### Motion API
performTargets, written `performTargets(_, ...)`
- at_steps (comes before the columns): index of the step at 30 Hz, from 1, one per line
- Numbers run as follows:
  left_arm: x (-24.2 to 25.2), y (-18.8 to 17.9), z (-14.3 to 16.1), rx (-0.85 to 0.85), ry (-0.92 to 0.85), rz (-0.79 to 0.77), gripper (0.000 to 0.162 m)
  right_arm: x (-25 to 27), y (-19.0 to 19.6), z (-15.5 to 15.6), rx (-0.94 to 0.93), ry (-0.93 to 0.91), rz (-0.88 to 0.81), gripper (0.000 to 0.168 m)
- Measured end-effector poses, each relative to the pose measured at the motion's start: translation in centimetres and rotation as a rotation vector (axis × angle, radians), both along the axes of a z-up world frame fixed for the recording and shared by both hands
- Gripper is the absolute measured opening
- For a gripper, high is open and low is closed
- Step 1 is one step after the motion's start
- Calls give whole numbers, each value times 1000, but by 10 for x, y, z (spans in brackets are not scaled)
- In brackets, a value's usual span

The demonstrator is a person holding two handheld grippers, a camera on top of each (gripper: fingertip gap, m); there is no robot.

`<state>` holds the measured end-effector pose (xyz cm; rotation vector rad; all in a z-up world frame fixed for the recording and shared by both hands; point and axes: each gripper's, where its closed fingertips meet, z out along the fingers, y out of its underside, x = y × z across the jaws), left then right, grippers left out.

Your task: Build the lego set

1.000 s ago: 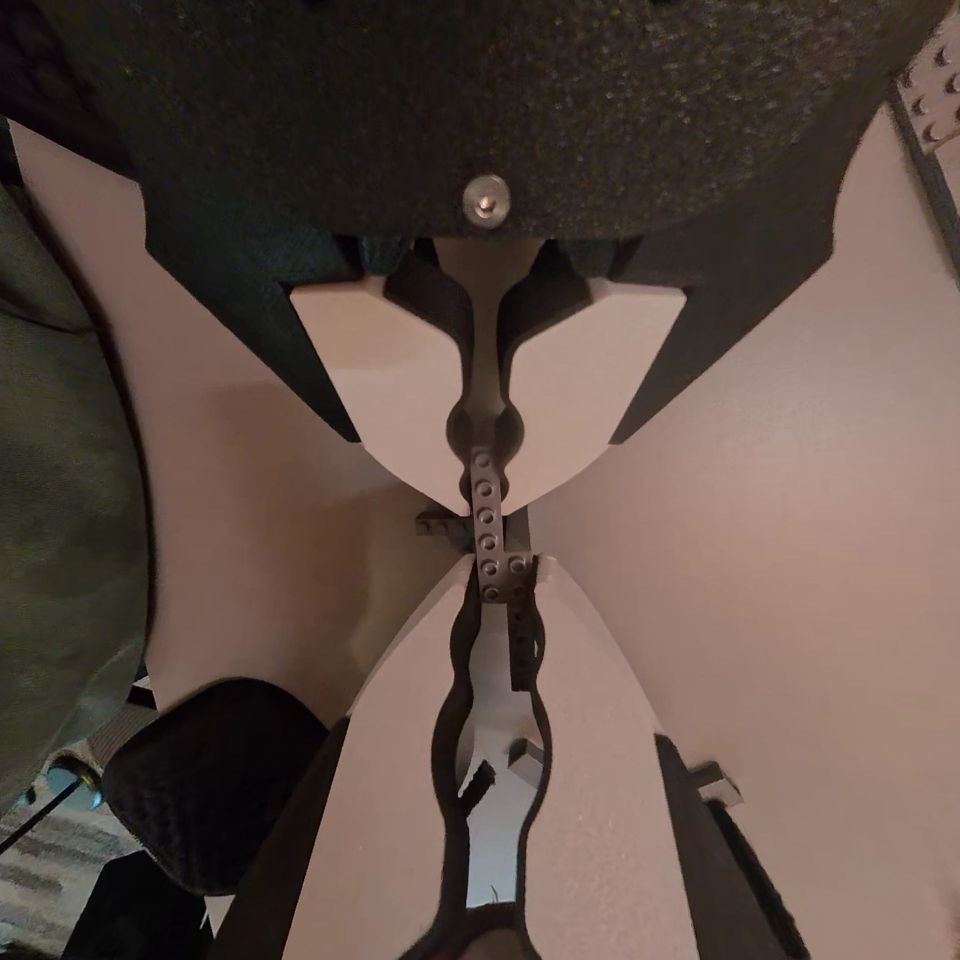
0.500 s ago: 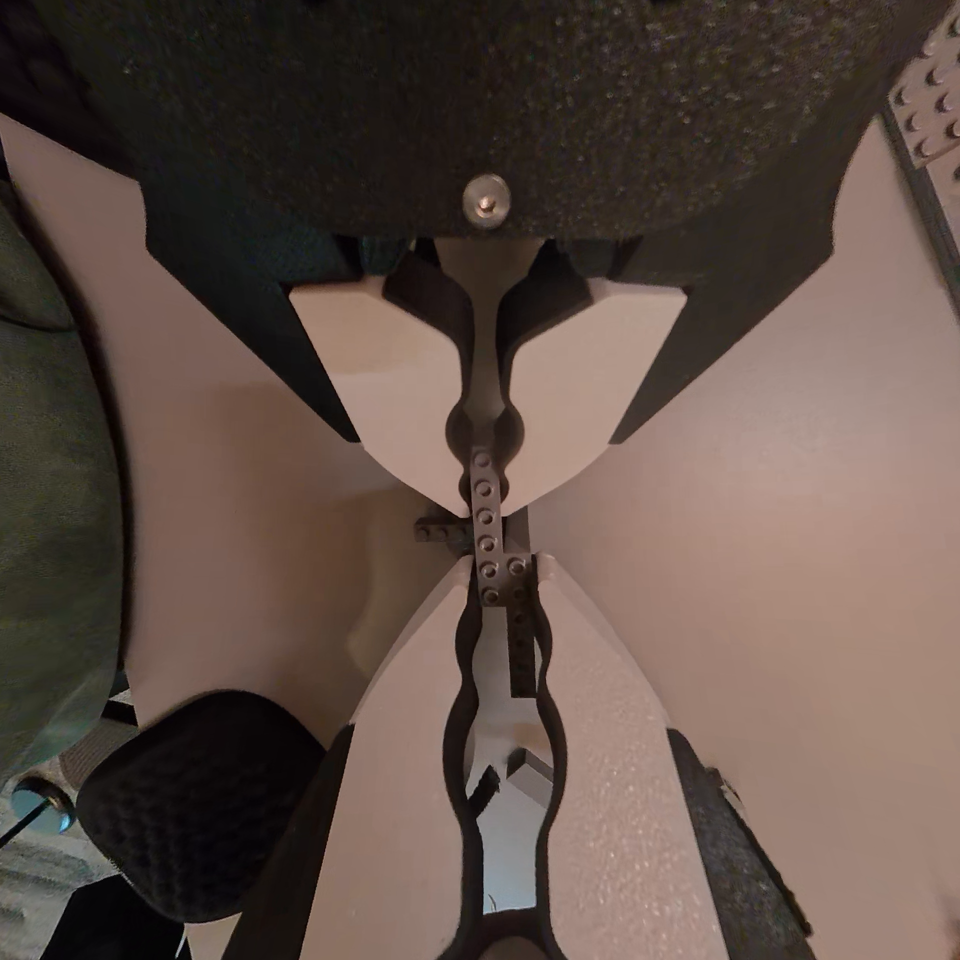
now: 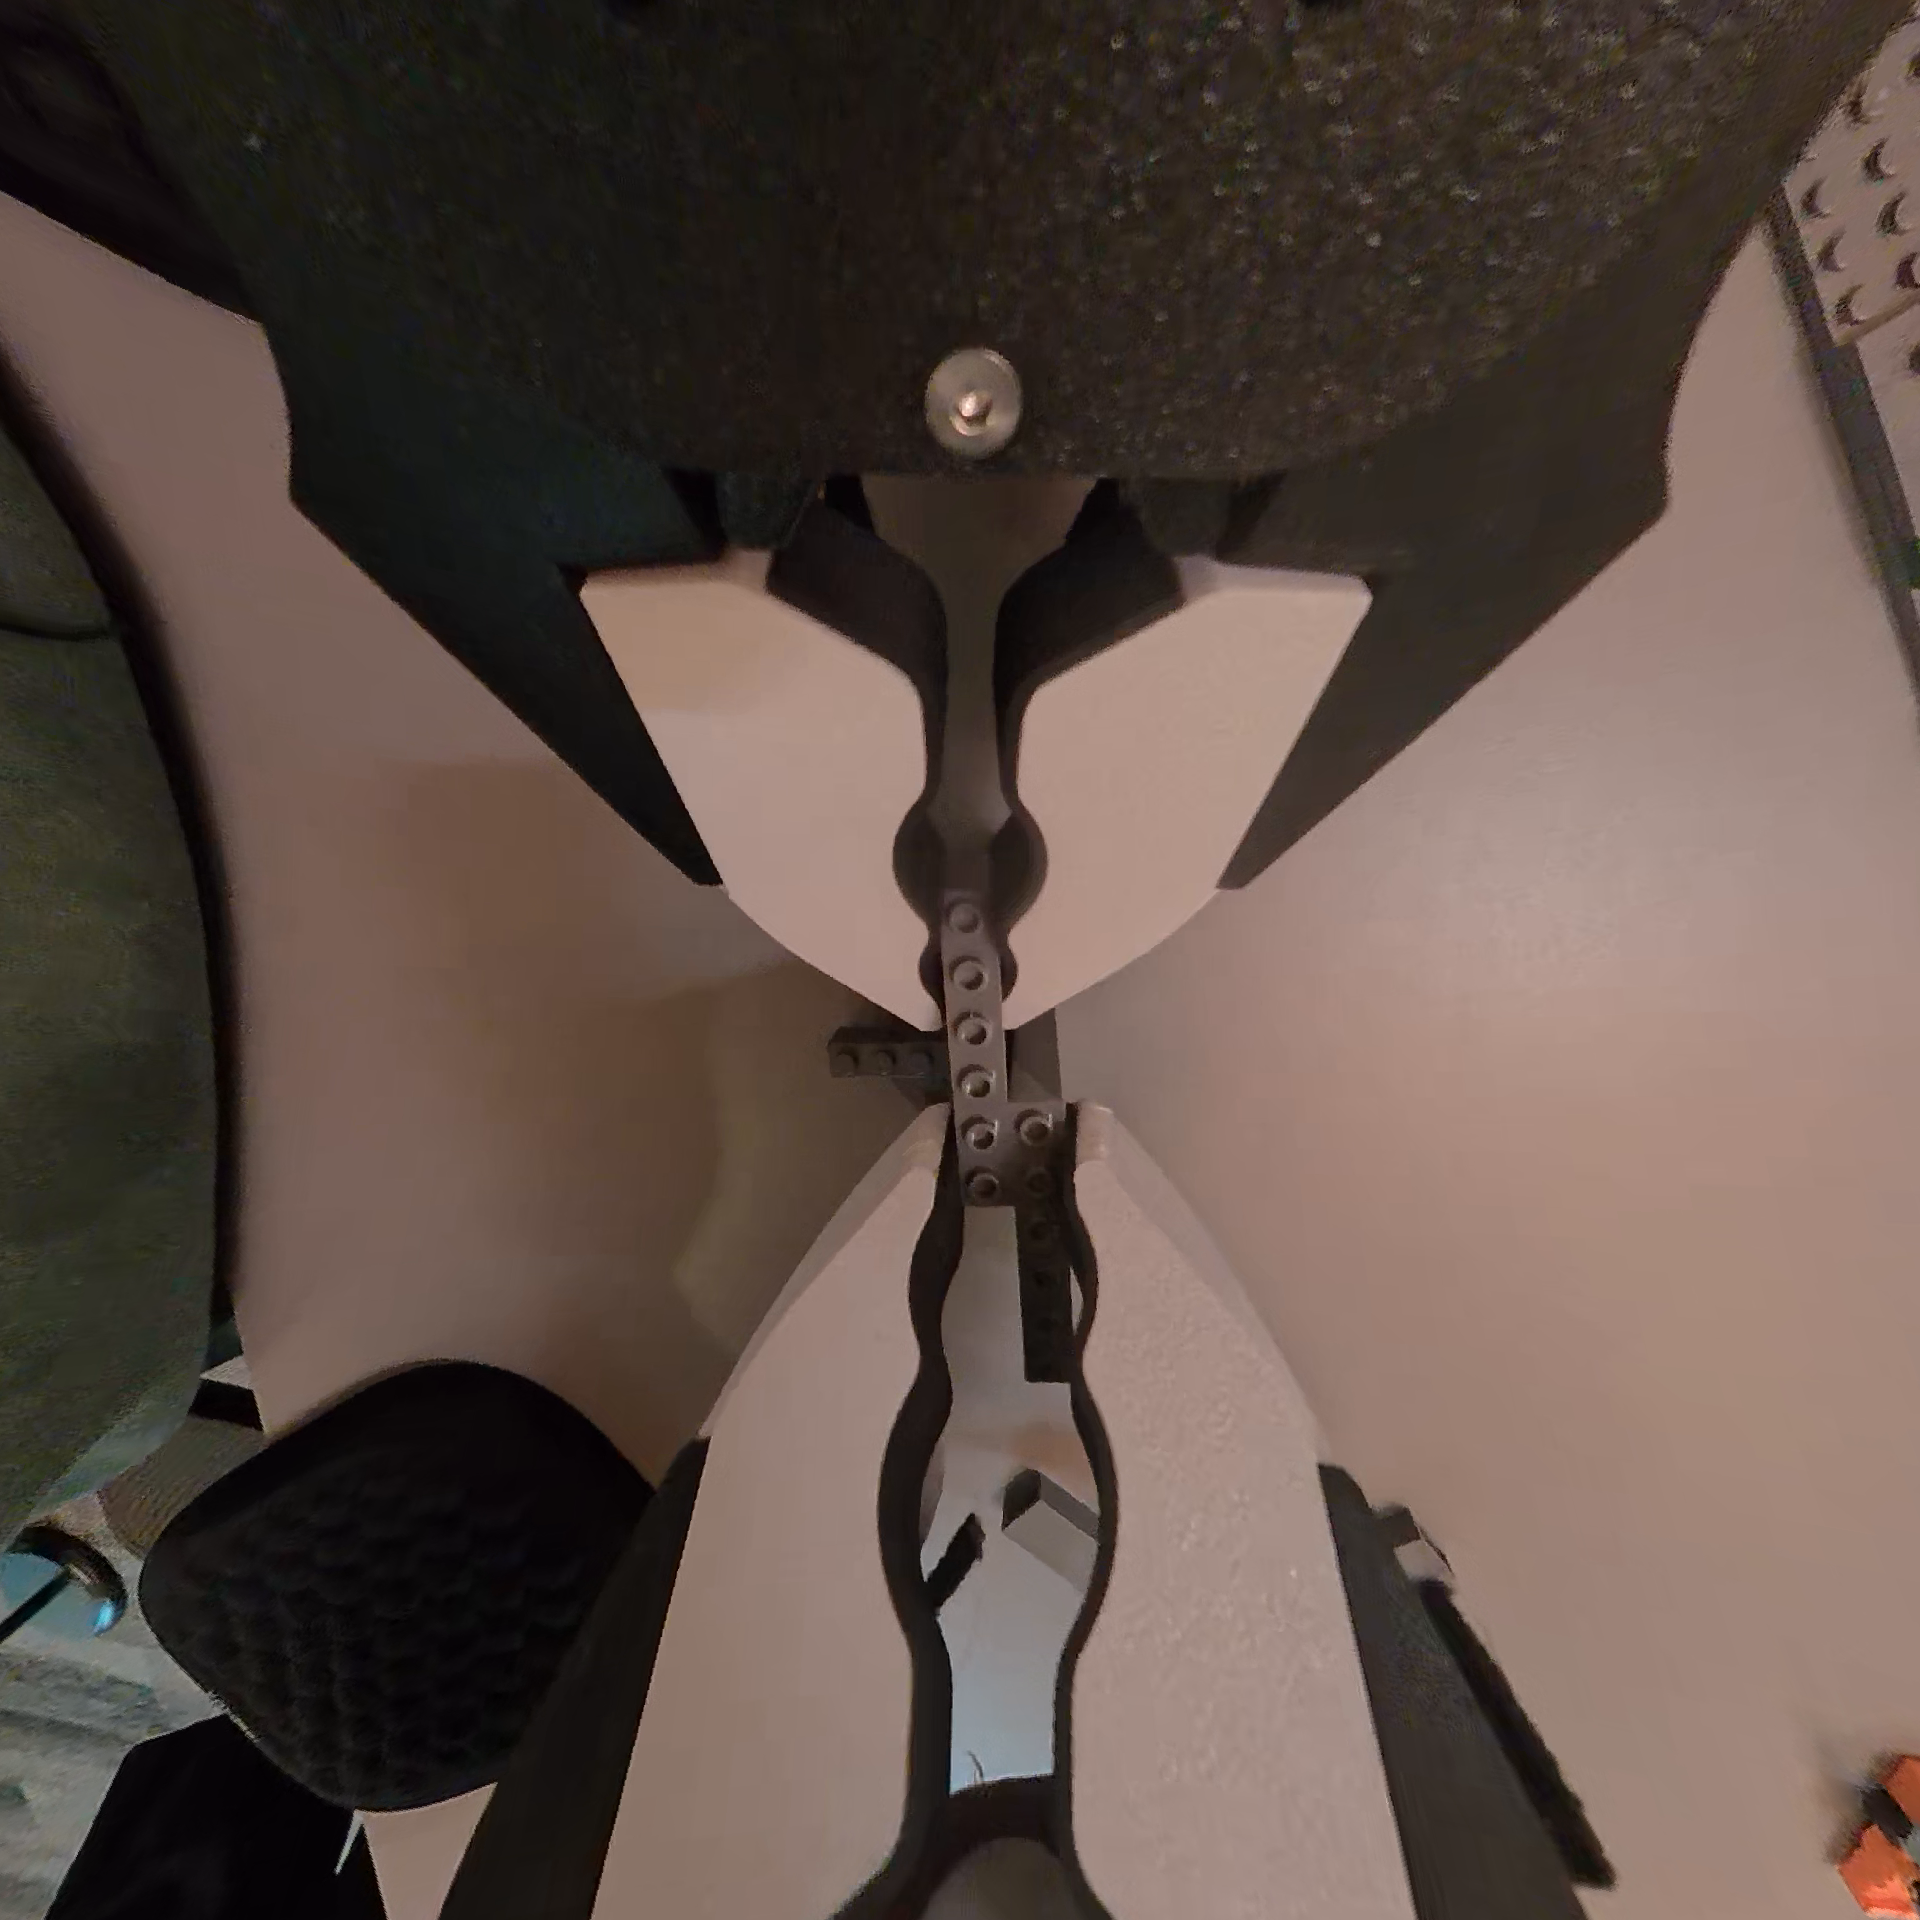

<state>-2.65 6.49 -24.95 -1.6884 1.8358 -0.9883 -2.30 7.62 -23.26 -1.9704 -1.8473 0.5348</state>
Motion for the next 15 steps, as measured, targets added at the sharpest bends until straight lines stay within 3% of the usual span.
performTargets(9, -2, -1, -4, 63, 29, -9, 8, 1, -3, 5, -29, -14, -1, 26)
performTargets(15, -3, 0, -3, 71, 17, 0, 10, 2, -4, 0, 12, -71, 35, 16)
